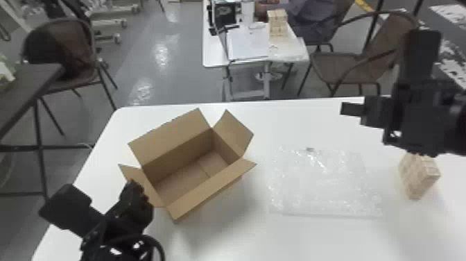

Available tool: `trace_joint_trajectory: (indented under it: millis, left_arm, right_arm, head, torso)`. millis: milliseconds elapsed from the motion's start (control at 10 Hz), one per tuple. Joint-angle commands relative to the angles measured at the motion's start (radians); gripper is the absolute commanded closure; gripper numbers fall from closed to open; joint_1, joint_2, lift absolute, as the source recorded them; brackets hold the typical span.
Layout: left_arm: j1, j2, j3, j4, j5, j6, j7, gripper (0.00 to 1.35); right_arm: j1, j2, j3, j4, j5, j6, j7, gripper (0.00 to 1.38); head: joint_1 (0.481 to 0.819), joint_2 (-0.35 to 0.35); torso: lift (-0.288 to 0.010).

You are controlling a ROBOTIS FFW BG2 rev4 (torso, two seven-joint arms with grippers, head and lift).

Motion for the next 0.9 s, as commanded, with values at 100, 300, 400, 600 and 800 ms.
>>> trace_joint_trajectory:
  millis: [100,300,400,600,800]
  left_arm:
    - [-0.009,0.011,-0.007,0.0,-0.004,0.011,0.004,1.22]
    - [-0.015,0.017,-0.012,0.003,-0.004,0.014,0.004,1.22]
    - [-0.017,0.019,-0.013,0.006,-0.004,0.011,0.007,1.22]
    - [-0.021,0.025,-0.02,0.008,-0.009,0.012,0.007,1.22]
    - [-0.028,0.037,-0.029,0.012,-0.006,0.008,0.018,1.22]
  right_arm:
    - [-0.062,-0.062,-0.053,0.202,-0.509,0.024,-0.309,0.28]
    - [-0.107,-0.109,-0.093,0.442,-0.702,0.06,-0.372,0.29]
    - [-0.101,-0.103,-0.093,0.449,-0.692,0.035,-0.372,0.29]
    - [-0.151,-0.099,-0.12,0.595,-0.715,0.038,-0.304,0.29]
    - [-0.171,-0.105,-0.12,0.642,-0.702,0.023,-0.266,0.28]
  head:
    - [0.695,0.127]
    - [0.695,0.121]
    - [0.695,0.122]
    - [0.695,0.124]
    - [0.695,0.136]
  torso:
    - [-0.1]
    - [-0.1]
    - [-0.1]
    - [-0.1]
    - [-0.1]
